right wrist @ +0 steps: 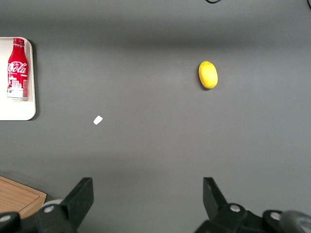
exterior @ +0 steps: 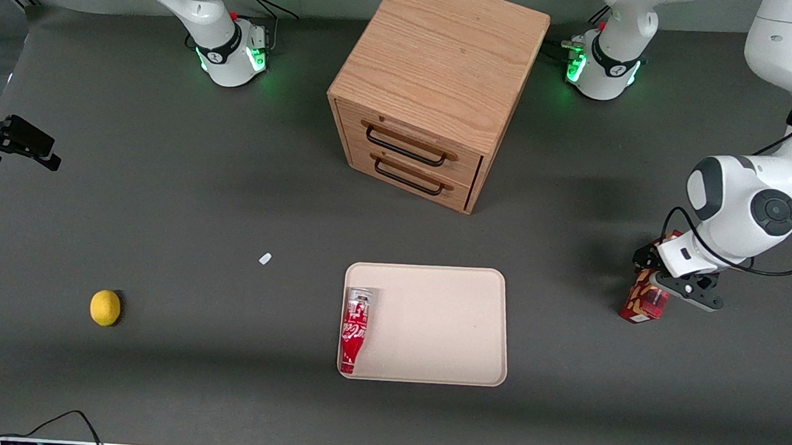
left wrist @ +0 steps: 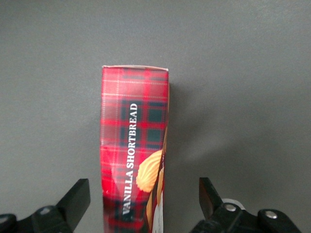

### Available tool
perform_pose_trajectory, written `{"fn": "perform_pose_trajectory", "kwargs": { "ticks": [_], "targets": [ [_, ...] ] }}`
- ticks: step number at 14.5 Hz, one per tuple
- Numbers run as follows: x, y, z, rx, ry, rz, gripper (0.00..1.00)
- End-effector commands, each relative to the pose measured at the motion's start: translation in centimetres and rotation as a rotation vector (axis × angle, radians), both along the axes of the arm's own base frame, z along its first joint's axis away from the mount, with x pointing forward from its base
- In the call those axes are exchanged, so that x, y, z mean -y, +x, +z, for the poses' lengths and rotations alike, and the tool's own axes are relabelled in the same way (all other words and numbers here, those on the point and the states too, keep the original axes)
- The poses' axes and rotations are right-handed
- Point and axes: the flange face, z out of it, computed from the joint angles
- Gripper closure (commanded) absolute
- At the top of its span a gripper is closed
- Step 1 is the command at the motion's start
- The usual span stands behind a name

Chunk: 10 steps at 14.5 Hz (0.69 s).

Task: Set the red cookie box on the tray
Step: 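Close the left gripper on the box end and lift it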

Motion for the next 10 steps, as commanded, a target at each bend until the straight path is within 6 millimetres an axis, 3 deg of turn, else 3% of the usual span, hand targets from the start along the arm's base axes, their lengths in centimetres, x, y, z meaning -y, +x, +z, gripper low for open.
{"fn": "perform_pose_trajectory", "kwargs": {
  "ticks": [1, 2, 7, 10],
  "targets": [
    [-0.30, -0.22, -0.68, 0.011, 0.009, -0.011, 0.02],
    [-0.29, -0.28, -0.96, 0.005, 0.008, -0.013, 0.10],
    [-0.29, -0.44, -1.11, -0.015, 0.007, 0.001, 0.97],
    [-0.50, -0.24, -0.75, -0.010, 0.007, 0.007, 1.00]
  ]
}}
